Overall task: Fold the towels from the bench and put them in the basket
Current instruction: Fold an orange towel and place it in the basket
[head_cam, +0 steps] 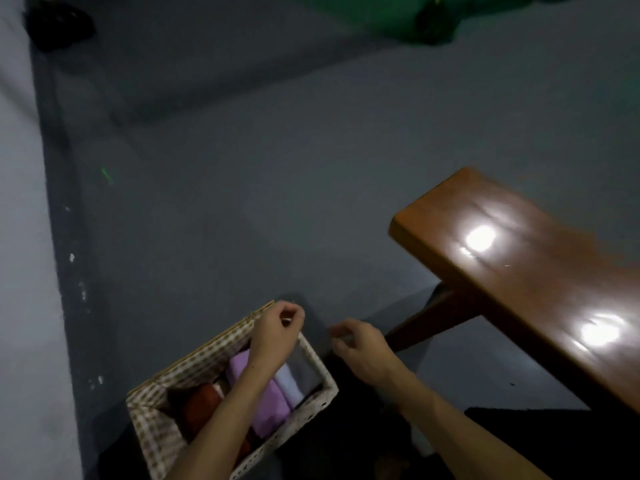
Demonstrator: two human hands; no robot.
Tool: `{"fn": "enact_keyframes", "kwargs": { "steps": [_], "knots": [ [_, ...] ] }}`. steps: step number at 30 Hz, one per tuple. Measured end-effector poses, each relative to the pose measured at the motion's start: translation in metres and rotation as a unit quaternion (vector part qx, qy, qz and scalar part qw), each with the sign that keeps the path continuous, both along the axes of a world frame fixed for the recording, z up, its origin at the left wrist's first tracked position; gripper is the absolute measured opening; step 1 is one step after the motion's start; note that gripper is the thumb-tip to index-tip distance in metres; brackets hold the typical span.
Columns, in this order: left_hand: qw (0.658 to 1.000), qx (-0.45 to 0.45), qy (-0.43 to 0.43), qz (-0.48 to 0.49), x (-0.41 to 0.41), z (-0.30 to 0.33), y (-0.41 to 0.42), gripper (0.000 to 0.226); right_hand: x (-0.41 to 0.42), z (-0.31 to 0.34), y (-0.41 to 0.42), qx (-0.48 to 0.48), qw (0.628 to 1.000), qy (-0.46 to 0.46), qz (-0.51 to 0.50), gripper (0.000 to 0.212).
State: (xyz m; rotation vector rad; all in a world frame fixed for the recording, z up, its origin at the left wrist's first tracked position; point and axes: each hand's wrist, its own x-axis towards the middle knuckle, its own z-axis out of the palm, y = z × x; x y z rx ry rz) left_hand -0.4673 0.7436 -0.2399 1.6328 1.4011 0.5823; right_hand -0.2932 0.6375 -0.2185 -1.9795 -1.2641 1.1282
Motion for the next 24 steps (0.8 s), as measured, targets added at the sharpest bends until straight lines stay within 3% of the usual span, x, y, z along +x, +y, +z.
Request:
{"fn": "enact_keyframes", "kwargs": {
  "steps": [6, 11, 17, 24],
  "knots": [
    [0.981, -0.059, -0.17, -0.075, 0.115, 0.133, -0.059, 0.013, 0.087, 0.121, -0.073, 0.096, 0.982, -0.144, -0.075, 0.017],
    [0.953, -0.084, -0.23, -0.177, 0.21, 0.211, -0.145, 0.015, 0.161, 0.188, -0.177, 0.111, 0.93, -0.317, -0.153, 0.018],
    [0.913, -0.105, -0.208, -0.336, 0.312, 0.245, -0.278, 0.014, 0.231, 0.213, -0.347, 0.063, 0.866, -0.42, -0.265, 0.015],
    [0.844, -0.171, -0.135, -0.49, 0.406, 0.23, -0.436, 0.015, 0.28, 0.187, -0.558, -0.083, 0.806, -0.439, -0.388, 0.021]
  ]
}}
